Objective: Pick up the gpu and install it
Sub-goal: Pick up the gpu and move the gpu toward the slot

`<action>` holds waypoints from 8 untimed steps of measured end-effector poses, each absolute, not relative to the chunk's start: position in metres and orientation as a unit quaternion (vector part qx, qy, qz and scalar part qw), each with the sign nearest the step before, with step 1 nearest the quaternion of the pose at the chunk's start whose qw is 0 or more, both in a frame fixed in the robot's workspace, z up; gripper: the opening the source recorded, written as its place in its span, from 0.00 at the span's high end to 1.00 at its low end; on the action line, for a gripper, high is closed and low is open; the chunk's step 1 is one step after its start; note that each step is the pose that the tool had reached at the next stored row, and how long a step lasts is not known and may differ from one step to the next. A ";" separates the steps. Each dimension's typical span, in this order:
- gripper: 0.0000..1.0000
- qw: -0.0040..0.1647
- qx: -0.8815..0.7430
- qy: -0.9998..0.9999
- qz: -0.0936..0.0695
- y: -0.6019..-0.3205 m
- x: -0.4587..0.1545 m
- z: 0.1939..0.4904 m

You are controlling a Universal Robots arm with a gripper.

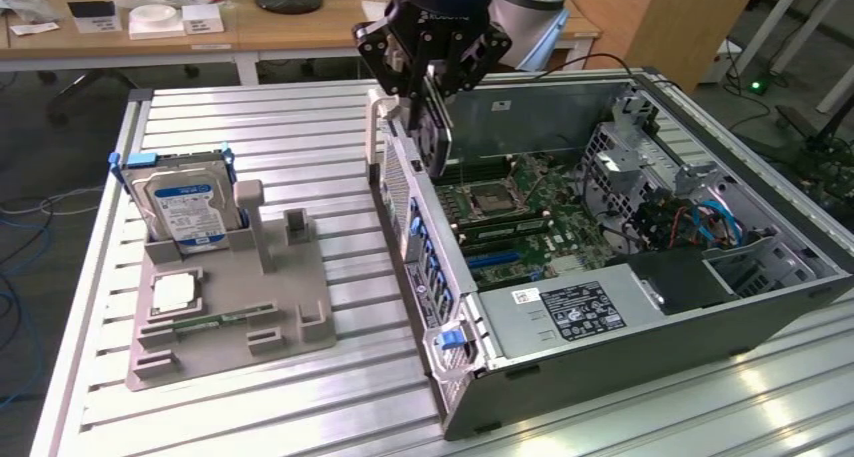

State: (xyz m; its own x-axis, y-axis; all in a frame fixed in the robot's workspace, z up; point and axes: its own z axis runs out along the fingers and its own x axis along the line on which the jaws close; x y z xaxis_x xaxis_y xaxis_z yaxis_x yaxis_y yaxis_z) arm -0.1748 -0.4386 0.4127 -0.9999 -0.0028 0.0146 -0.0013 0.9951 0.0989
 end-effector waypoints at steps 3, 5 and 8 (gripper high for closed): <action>0.72 0.007 0.001 -0.999 -0.049 -0.439 -0.172 0.413; 0.72 0.007 0.001 -0.999 -0.049 -0.439 -0.168 0.413; 0.72 0.007 0.001 -0.999 -0.049 -0.439 -0.157 0.413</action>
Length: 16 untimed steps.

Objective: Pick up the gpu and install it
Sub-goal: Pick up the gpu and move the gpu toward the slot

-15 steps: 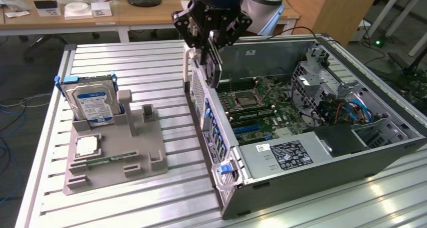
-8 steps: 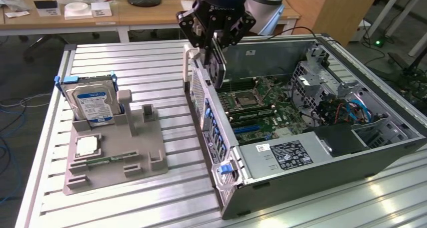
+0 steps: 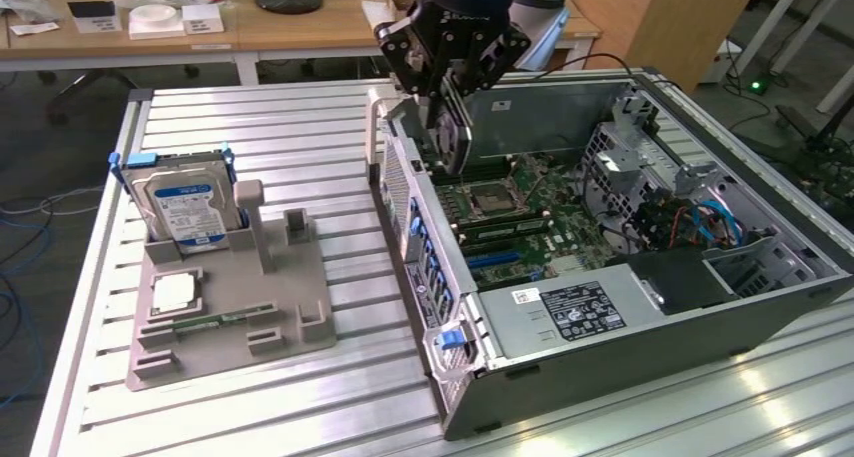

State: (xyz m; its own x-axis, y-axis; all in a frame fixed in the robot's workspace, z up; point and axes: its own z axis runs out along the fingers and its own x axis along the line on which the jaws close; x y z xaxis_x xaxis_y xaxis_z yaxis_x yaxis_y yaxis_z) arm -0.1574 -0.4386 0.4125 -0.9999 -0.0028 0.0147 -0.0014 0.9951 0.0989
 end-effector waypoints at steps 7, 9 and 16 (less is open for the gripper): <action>0.72 0.007 0.001 -0.999 -0.049 -0.439 -0.151 0.413; 0.72 0.007 0.001 -0.999 -0.050 -0.439 -0.150 0.413; 0.72 0.007 0.001 -0.999 -0.049 -0.439 -0.145 0.412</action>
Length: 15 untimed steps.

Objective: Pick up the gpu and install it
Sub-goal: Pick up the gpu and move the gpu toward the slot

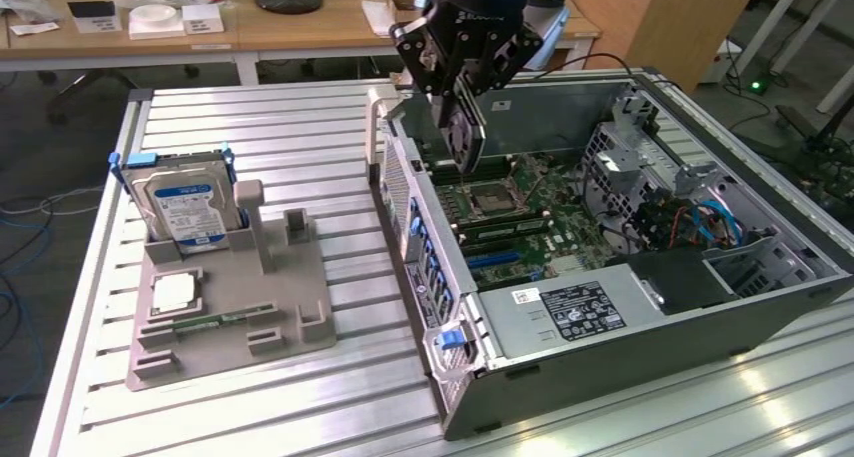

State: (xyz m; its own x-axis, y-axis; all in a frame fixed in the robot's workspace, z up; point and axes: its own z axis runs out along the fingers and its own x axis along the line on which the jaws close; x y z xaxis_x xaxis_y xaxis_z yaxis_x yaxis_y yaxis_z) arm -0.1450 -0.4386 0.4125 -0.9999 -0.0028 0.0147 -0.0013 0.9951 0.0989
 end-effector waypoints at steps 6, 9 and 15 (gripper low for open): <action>0.72 0.007 0.001 -0.999 -0.049 -0.439 -0.141 0.412; 0.72 0.007 0.001 -0.999 -0.049 -0.439 -0.138 0.412; 0.72 0.007 0.001 -0.999 -0.049 -0.439 -0.134 0.412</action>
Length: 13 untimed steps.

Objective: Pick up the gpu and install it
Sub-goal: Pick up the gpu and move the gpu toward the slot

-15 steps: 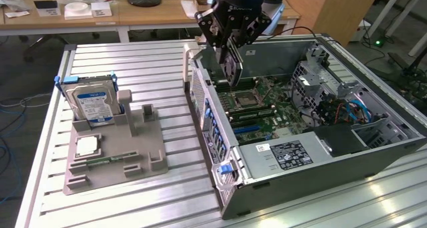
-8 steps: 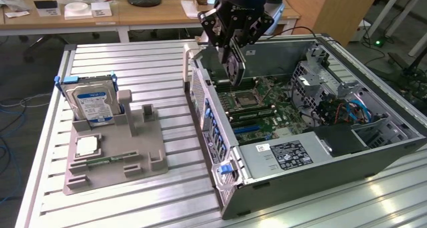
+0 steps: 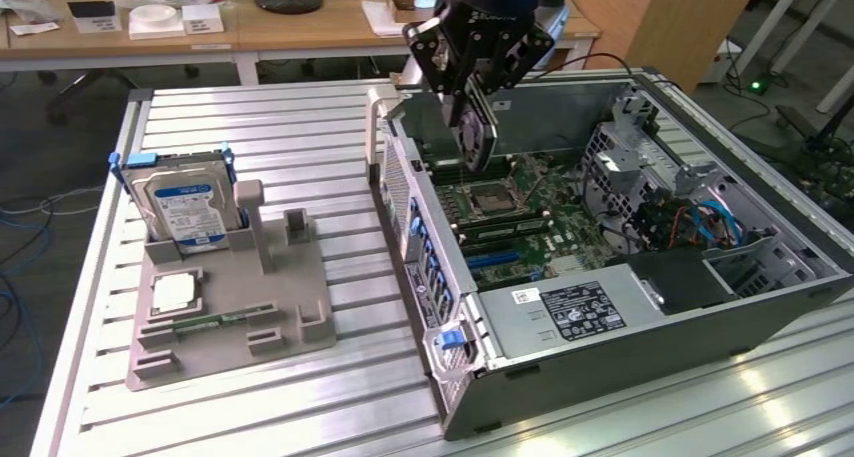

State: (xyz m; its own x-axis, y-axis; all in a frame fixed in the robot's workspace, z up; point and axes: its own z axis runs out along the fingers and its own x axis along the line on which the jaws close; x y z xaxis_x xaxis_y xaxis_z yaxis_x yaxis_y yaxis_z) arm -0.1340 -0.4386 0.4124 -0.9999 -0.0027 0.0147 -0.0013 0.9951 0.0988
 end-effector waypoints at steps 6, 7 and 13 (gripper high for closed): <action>0.72 0.007 0.001 -0.999 -0.049 -0.439 -0.129 0.412; 0.72 0.007 0.001 -0.999 -0.050 -0.439 -0.127 0.412; 0.72 0.007 0.001 -0.999 -0.049 -0.439 -0.120 0.412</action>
State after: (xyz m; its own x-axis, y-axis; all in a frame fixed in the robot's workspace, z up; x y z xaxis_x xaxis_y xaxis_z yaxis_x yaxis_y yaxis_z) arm -0.1199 -0.4386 0.4123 -0.9999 -0.0028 0.0147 -0.0013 0.9951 0.0989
